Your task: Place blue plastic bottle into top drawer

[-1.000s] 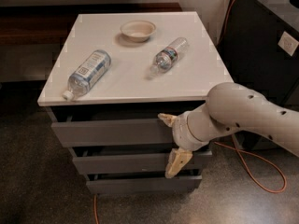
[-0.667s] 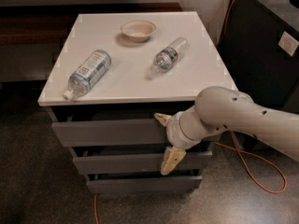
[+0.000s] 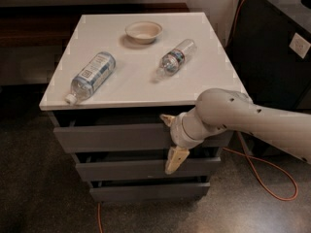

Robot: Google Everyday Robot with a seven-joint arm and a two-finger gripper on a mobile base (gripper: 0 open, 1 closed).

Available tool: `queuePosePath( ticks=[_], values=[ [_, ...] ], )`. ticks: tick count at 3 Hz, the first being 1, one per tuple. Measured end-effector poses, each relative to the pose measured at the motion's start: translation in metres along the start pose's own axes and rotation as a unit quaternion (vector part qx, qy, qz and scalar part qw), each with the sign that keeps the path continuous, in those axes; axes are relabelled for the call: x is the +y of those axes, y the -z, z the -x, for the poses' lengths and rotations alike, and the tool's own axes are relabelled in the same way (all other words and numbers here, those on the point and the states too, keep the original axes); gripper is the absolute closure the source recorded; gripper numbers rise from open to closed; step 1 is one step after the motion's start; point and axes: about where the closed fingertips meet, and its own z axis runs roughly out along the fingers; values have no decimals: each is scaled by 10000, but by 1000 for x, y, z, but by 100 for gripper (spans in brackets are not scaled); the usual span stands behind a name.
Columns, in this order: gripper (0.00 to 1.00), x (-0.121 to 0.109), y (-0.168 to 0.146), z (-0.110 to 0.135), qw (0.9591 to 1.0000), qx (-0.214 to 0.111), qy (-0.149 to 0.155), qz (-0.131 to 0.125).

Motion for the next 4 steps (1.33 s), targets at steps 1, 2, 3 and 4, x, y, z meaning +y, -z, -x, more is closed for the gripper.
queuePosePath(
  ticks=[1, 2, 3, 4],
  values=[
    [0, -8, -13, -5, 9999, 93, -84, -58],
    [2, -18, -26, -14, 9996, 224, -188, -35],
    [23, -15, -33, -14, 9994, 155, -313, 70],
    [46, -3, -34, -13, 9988, -85, -469, 89]
  ],
)
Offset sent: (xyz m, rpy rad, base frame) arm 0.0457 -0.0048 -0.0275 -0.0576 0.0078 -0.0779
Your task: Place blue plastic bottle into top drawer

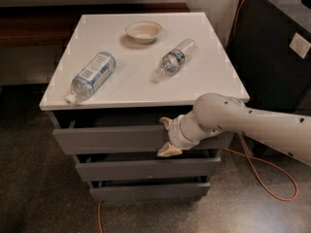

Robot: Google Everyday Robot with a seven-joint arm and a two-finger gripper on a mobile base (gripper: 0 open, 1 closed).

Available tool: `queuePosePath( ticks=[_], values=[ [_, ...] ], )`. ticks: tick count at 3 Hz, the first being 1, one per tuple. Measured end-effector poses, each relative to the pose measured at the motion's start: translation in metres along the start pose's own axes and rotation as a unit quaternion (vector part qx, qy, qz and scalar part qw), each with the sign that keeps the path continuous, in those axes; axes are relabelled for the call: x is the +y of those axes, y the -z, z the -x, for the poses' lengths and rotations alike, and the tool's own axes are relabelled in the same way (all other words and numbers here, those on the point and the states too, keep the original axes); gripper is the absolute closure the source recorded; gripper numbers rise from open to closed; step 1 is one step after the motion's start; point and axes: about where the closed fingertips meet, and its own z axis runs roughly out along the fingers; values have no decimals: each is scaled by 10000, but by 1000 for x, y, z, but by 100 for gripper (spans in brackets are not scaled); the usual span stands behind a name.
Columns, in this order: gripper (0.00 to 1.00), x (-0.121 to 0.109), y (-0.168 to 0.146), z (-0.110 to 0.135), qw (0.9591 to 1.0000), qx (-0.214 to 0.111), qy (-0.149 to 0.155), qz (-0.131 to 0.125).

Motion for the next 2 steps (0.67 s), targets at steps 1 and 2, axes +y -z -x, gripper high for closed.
queuePosePath(
  ticks=[1, 2],
  values=[
    [70, 0, 3, 1, 10000, -29, -20, 1],
    [93, -2, 10, 5, 10000, -29, -21, 1]
  ],
)
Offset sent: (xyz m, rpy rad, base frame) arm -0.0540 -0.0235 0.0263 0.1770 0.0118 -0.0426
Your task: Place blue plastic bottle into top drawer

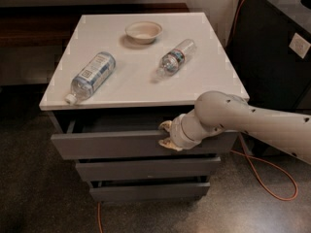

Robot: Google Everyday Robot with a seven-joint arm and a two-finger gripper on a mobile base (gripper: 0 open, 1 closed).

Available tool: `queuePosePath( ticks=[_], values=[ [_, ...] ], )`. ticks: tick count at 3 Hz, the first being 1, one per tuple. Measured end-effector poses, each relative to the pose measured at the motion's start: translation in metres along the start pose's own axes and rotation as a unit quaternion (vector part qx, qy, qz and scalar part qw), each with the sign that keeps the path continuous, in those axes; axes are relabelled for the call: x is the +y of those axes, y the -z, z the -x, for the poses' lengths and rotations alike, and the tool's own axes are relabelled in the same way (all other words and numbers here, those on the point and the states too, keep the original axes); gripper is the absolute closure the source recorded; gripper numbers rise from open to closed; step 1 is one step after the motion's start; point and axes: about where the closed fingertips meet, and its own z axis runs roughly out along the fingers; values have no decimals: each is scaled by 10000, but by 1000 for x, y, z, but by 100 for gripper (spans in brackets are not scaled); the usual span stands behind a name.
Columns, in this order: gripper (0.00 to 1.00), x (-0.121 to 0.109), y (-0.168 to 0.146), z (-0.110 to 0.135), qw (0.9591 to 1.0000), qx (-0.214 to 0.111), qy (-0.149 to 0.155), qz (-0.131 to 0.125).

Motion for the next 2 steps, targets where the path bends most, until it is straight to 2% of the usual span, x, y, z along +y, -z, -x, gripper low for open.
queuePosePath(
  ticks=[1, 2],
  values=[
    [100, -1, 3, 2, 10000, 0, 0, -1],
    [100, -1, 3, 2, 10000, -1, 0, -1]
  ],
)
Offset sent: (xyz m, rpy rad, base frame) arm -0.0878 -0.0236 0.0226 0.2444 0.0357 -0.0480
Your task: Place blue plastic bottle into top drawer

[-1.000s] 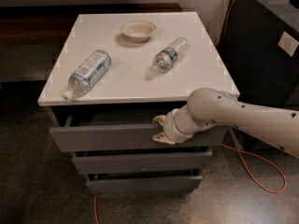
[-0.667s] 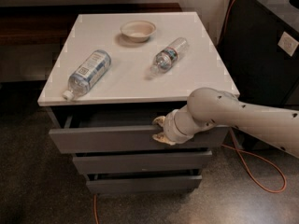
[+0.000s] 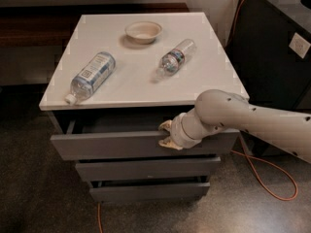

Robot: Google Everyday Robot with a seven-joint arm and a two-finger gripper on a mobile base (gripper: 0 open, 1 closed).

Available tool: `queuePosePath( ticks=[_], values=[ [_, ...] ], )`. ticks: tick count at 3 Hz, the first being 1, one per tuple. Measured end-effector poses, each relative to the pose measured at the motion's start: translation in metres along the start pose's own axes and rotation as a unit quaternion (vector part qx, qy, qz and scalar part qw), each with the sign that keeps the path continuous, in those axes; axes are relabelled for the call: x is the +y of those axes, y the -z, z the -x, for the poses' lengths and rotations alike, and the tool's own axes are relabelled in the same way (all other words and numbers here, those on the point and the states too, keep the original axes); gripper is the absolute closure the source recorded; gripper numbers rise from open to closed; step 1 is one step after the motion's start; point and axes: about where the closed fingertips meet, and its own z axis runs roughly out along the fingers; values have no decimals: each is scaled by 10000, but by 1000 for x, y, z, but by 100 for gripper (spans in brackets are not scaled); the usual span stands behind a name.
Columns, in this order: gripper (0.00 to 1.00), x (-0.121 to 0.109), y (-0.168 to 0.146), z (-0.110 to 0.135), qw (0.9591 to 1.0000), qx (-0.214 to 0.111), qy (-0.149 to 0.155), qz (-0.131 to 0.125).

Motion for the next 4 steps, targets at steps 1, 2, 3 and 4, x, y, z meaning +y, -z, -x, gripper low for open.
queuePosePath(
  ticks=[1, 2, 3, 4],
  values=[
    [100, 12, 7, 2, 9998, -186, -67, -17],
    [100, 14, 8, 2, 9997, -212, -77, -19],
    [100, 14, 8, 2, 9997, -212, -77, -19],
    [100, 37, 22, 13, 9989, -457, -122, -50]
  ],
)
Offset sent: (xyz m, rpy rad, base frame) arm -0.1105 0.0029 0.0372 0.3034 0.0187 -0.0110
